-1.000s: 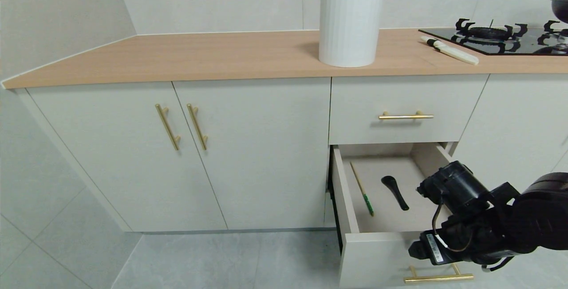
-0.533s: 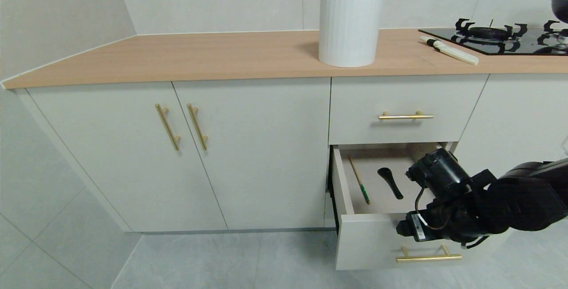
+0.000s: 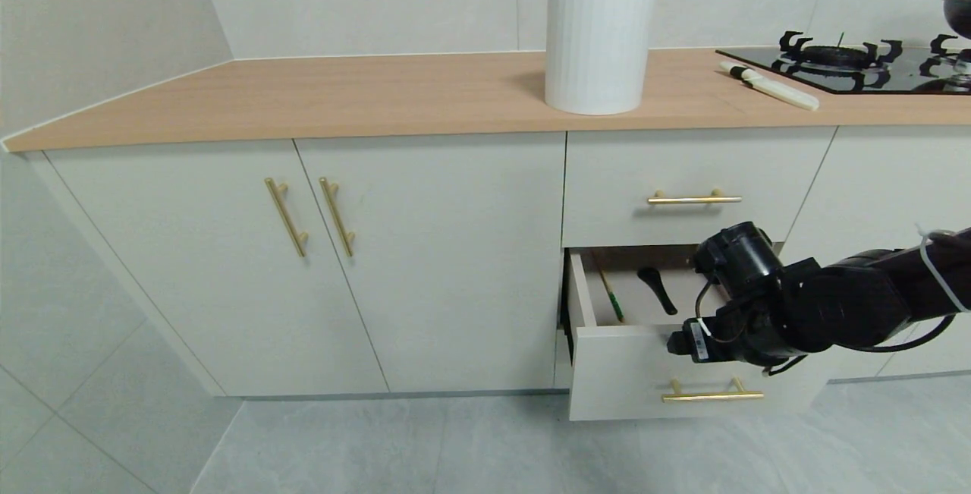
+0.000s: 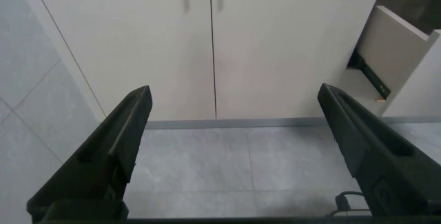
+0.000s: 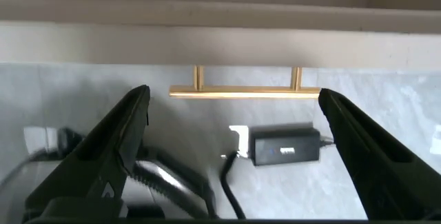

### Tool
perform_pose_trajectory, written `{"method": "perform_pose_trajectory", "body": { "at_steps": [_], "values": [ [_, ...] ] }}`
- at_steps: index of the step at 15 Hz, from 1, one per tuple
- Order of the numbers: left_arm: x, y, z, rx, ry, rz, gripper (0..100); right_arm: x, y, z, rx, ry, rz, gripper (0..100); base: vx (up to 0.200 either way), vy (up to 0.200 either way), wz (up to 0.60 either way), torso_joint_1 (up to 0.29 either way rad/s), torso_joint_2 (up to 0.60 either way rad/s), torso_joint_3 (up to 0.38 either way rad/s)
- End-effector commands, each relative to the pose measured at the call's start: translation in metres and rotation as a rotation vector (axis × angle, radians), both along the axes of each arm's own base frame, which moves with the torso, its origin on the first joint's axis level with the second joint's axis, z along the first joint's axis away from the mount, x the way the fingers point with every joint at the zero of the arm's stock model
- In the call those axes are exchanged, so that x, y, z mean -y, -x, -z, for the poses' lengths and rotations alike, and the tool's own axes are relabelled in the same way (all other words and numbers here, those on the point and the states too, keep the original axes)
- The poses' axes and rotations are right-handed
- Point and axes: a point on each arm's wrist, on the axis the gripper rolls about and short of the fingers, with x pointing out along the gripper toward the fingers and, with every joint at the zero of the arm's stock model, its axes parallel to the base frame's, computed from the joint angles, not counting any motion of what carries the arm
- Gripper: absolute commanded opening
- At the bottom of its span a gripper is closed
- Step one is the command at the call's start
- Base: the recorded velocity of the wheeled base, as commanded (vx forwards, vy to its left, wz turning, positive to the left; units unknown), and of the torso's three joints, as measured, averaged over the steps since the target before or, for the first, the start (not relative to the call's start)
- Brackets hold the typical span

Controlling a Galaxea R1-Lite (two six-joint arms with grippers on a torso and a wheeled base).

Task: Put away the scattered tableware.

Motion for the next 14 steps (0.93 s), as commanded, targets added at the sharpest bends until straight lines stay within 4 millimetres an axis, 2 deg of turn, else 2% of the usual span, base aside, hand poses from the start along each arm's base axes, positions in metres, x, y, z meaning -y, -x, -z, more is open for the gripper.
{"method": "perform_pose_trajectory", "body": {
  "at_steps": [1, 8, 14],
  "values": [
    [0.000, 0.000, 0.000, -0.001, -0.002, 0.000, 100, 0.003, -0.007, 0.001, 0.041, -0.018, 0.018, 100, 0.000, 0.000, 0.00, 0.000, 0.00, 0.000],
    [0.000, 0.000, 0.000, -0.001, 0.000, 0.000, 100, 0.011, -0.022, 0.004, 0.112, -0.055, 0.066, 100, 0.000, 0.000, 0.00, 0.000, 0.00, 0.000],
    [0.000, 0.000, 0.000, -0.001, 0.000, 0.000, 100, 0.017, -0.047, 0.024, 0.223, -0.052, 0.137, 100, 0.000, 0.000, 0.00, 0.000, 0.00, 0.000]
  ]
}}
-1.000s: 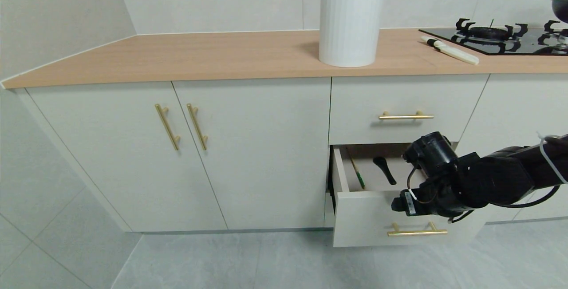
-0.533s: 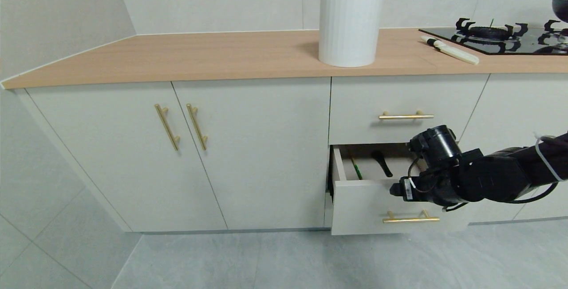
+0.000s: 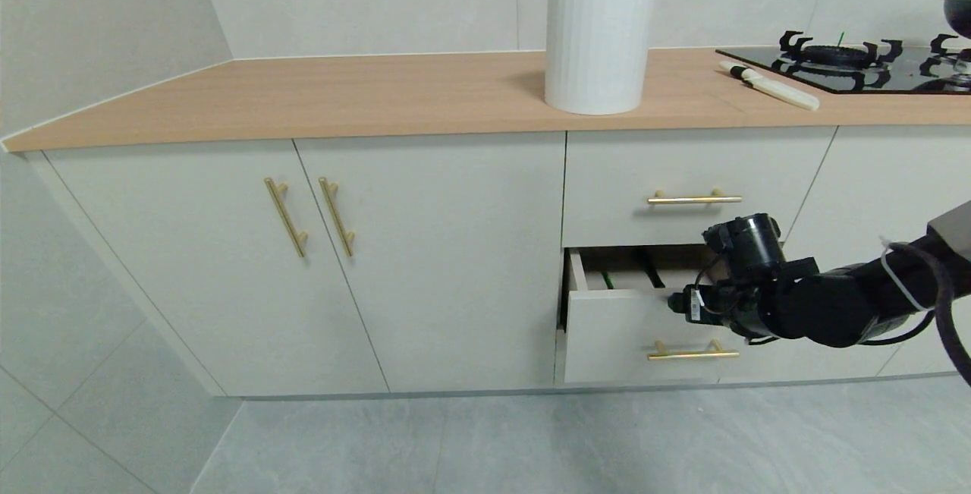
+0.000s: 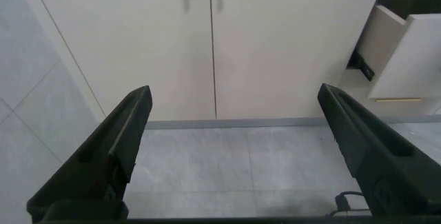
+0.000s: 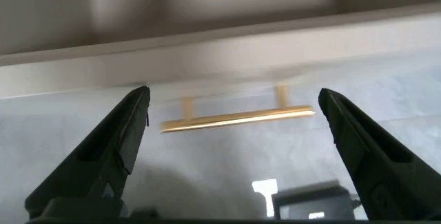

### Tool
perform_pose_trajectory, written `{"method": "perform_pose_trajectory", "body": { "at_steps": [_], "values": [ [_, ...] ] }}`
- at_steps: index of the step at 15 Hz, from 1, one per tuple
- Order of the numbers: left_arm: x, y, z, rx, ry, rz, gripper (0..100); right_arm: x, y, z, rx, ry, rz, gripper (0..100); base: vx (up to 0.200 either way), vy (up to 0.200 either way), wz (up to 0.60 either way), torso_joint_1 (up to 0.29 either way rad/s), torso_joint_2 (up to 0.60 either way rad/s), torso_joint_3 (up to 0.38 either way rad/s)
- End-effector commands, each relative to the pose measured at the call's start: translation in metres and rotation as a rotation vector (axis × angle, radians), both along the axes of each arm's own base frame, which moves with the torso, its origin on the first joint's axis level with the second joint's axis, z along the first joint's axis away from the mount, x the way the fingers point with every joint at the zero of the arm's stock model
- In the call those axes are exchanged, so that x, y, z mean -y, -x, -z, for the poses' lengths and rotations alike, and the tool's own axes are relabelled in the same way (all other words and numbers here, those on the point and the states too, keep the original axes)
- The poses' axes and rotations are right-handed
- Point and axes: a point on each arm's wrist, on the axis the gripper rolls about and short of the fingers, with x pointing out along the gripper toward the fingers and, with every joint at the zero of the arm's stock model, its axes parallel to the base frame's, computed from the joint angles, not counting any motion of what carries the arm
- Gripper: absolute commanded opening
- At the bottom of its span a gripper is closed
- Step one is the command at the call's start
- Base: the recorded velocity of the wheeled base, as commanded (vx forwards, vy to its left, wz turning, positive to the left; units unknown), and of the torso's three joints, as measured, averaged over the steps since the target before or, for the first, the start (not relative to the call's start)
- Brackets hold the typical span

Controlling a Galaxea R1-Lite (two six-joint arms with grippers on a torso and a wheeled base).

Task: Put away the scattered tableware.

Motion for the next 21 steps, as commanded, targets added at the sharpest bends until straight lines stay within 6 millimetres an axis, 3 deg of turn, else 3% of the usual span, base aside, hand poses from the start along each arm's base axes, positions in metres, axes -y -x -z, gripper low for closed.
{"method": "perform_pose_trajectory", "body": {
  "at_steps": [1, 6, 21],
  "values": [
    [0.000, 0.000, 0.000, -0.001, 0.000, 0.000, 100, 0.003, -0.008, 0.013, -0.001, 0.006, 0.020, 100, 0.000, 0.000, 0.00, 0.000, 0.00, 0.000],
    [0.000, 0.000, 0.000, -0.001, 0.000, 0.000, 100, 0.014, -0.027, 0.023, 0.106, -0.027, 0.062, 100, 0.000, 0.000, 0.00, 0.000, 0.00, 0.000],
    [0.000, 0.000, 0.000, -0.001, 0.000, 0.000, 100, 0.035, -0.057, 0.036, 0.232, -0.102, 0.158, 100, 0.000, 0.000, 0.00, 0.000, 0.00, 0.000]
  ]
}}
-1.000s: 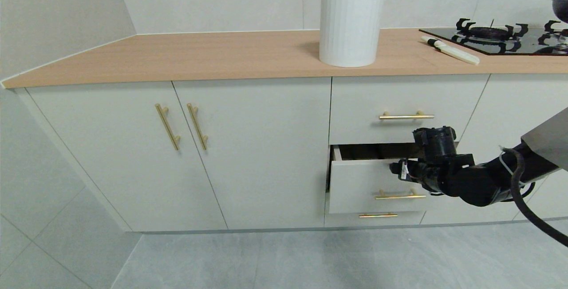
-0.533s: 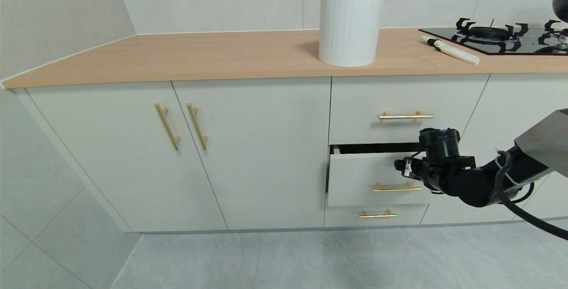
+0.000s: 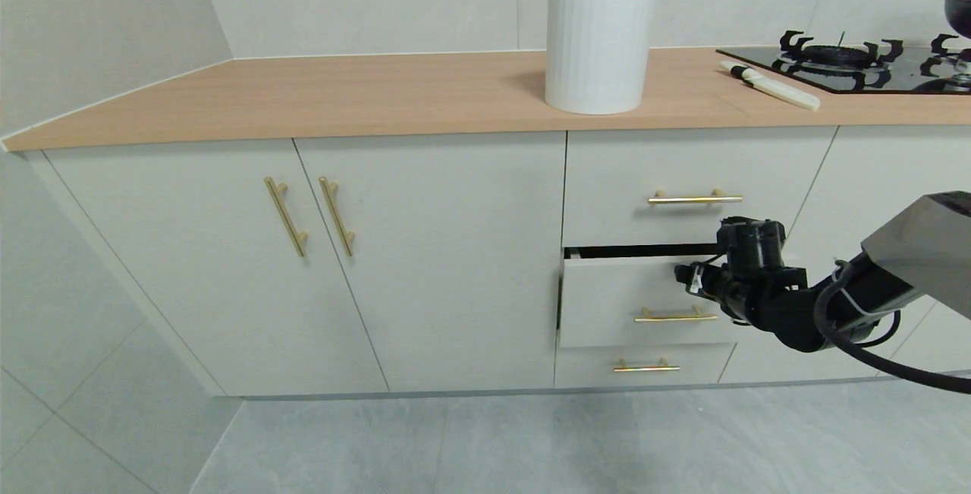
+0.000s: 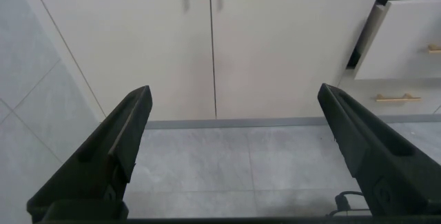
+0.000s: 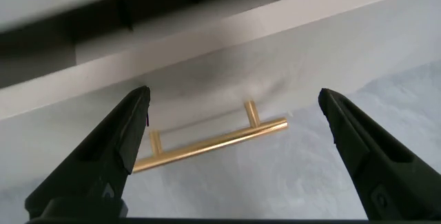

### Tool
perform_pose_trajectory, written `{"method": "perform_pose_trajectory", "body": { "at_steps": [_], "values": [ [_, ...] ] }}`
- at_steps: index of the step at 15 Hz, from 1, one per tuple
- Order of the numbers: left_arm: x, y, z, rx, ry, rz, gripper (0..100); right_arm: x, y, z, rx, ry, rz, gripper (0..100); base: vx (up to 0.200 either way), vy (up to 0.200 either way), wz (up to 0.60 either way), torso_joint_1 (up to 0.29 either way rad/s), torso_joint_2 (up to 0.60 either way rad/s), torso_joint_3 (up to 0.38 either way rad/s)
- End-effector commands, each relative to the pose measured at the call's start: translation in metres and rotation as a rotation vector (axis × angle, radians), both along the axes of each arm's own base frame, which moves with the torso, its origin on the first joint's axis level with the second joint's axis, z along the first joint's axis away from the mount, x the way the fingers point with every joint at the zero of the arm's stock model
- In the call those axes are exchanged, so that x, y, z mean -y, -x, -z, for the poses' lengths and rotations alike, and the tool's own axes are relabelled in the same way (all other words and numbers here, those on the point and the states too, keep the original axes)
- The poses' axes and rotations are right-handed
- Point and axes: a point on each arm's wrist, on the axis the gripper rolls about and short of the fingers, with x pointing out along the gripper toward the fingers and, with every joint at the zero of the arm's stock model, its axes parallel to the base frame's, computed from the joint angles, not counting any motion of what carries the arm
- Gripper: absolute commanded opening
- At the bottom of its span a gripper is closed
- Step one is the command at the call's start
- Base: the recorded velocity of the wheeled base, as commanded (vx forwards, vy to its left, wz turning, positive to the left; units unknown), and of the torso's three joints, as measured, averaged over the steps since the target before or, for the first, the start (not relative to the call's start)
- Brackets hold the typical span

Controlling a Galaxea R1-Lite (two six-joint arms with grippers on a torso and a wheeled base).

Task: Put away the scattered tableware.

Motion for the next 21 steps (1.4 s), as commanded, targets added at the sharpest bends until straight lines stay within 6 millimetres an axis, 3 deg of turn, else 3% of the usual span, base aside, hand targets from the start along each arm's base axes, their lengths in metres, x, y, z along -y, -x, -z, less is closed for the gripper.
{"method": "perform_pose_trajectory", "body": {
  "at_steps": [1, 6, 16, 21],
  "values": [
    [0.000, 0.000, 0.000, 0.000, 0.000, 0.000, 100, 0.003, -0.004, 0.009, -0.016, 0.002, 0.007, 100, 0.000, 0.000, 0.00, 0.000, 0.00, 0.000],
    [0.000, 0.000, 0.000, 0.000, 0.000, 0.000, 100, 0.013, -0.015, 0.014, 0.001, -0.024, 0.044, 100, 0.000, 0.000, 0.00, 0.000, 0.00, 0.000],
    [0.000, 0.000, 0.000, 0.000, 0.000, 0.000, 100, 0.016, -0.035, 0.014, 0.063, -0.095, 0.085, 100, 0.000, 0.000, 0.00, 0.000, 0.00, 0.000],
    [0.000, 0.000, 0.000, 0.000, 0.000, 0.000, 100, 0.018, -0.048, 0.023, 0.073, -0.111, 0.103, 100, 0.000, 0.000, 0.00, 0.000, 0.00, 0.000]
  ]
}}
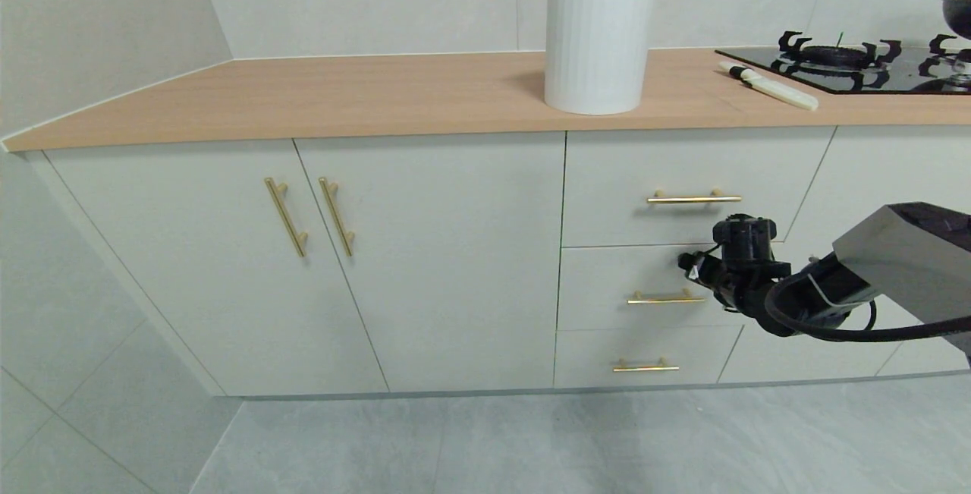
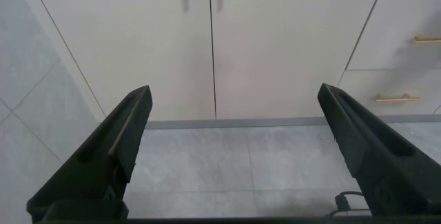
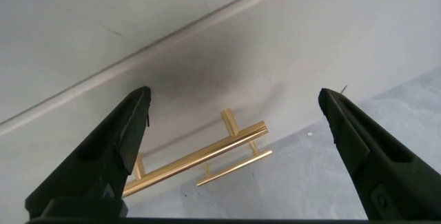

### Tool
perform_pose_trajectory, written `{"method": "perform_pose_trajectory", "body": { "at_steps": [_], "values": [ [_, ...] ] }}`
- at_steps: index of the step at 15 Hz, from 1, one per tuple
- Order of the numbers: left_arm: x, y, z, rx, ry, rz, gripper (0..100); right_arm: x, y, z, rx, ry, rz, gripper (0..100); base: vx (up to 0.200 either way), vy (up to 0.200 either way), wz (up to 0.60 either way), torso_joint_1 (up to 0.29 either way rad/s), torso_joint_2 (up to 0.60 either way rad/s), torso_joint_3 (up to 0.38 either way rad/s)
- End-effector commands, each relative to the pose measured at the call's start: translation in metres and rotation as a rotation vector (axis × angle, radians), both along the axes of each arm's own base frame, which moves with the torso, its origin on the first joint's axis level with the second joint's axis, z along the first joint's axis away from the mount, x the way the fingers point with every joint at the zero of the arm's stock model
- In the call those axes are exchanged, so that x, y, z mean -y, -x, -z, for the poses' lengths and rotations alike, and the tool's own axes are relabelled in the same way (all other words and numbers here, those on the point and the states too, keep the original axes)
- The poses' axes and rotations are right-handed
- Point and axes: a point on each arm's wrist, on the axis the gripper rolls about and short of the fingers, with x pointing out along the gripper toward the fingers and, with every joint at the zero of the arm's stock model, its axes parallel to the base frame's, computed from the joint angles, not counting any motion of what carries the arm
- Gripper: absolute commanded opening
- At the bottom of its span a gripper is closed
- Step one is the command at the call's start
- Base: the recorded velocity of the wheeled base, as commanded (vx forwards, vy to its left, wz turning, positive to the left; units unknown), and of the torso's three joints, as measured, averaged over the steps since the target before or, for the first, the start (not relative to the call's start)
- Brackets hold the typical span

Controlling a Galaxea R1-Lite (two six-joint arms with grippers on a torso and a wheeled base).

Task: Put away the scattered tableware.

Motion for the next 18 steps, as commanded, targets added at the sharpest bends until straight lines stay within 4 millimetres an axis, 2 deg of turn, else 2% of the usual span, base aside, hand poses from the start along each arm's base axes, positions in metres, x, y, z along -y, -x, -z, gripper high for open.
{"method": "perform_pose_trajectory", "body": {
  "at_steps": [1, 4, 7, 8, 10, 11, 14, 16, 17, 18],
  "values": [
    [0.000, 0.000, 0.000, -0.001, 0.000, 0.000, 100, 0.000, -0.005, 0.006, 0.007, -0.005, 0.005, 100, 0.000, 0.000, 0.00, 0.000, 0.00, 0.000],
    [0.000, 0.000, 0.000, -0.001, 0.000, 0.000, 100, 0.001, -0.006, 0.005, 0.009, -0.006, 0.008, 100, 0.000, 0.000, 0.00, 0.000, 0.00, 0.000],
    [0.000, 0.000, 0.000, -0.001, 0.000, 0.000, 100, 0.003, 0.008, -0.008, 0.002, -0.006, 0.006, 100, 0.000, 0.000, 0.00, 0.000, 0.00, 0.000],
    [0.000, 0.000, 0.000, -0.001, 0.000, 0.000, 100, 0.004, 0.023, -0.025, 0.006, -0.007, -0.016, 100, 0.000, 0.000, 0.00, 0.000, 0.00, 0.000],
    [0.000, 0.000, 0.000, -0.001, 0.000, 0.000, 100, 0.003, 0.045, -0.044, -0.002, -0.005, -0.057, 100, 0.000, 0.000, 0.00, 0.000, 0.00, 0.000],
    [0.000, 0.000, 0.000, -0.001, 0.000, 0.000, 100, 0.002, 0.069, -0.061, -0.015, 0.010, -0.104, 100, 0.000, 0.000, 0.00, 0.000, 0.00, 0.000],
    [0.000, 0.000, 0.000, -0.001, 0.000, 0.000, 100, 0.002, 0.123, -0.102, 0.008, 0.042, -0.164, 100, 0.000, 0.000, 0.00, 0.000, 0.00, 0.000],
    [0.000, 0.000, 0.000, -0.001, 0.000, 0.000, 100, 0.004, 0.162, -0.118, 0.036, 0.049, -0.186, 100, 0.000, 0.000, 0.00, 0.000, 0.00, 0.000],
    [0.000, 0.000, 0.000, -0.001, 0.000, 0.000, 100, 0.007, 0.204, -0.131, 0.074, 0.078, -0.210, 100, 0.000, 0.000, 0.00, 0.000, 0.00, 0.000],
    [0.000, 0.000, 0.000, -0.001, 0.000, 0.000, 100, 0.013, 0.230, -0.139, 0.110, 0.107, -0.220, 100, 0.000, 0.000, 0.00, 0.000, 0.00, 0.000]
  ]
}}
